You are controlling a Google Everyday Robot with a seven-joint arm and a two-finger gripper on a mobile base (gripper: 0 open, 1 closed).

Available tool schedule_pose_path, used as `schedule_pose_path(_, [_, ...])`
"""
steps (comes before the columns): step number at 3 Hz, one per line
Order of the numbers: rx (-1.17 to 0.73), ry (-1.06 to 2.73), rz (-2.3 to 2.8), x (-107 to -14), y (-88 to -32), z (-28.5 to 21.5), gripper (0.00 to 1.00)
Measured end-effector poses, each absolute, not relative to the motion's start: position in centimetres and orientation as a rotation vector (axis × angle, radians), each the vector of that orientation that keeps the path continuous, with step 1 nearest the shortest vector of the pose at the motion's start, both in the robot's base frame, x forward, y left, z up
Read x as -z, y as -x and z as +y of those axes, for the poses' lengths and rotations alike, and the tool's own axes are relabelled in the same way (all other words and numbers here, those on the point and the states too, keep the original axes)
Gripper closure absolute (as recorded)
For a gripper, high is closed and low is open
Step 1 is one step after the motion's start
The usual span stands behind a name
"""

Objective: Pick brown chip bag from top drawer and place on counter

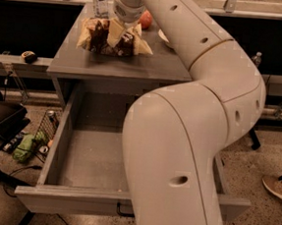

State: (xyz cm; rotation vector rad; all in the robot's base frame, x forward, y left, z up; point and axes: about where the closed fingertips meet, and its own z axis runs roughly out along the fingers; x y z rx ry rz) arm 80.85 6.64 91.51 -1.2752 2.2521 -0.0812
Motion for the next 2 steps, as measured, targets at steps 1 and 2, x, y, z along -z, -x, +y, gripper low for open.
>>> schedule_pose_path(1, [0.129,1.166,2.306,-95.8,-78.6,2.5,0.0])
schedule_pose_path(2, [0.145,0.969,2.294,-101.6,-75.2,-2.2,0.0])
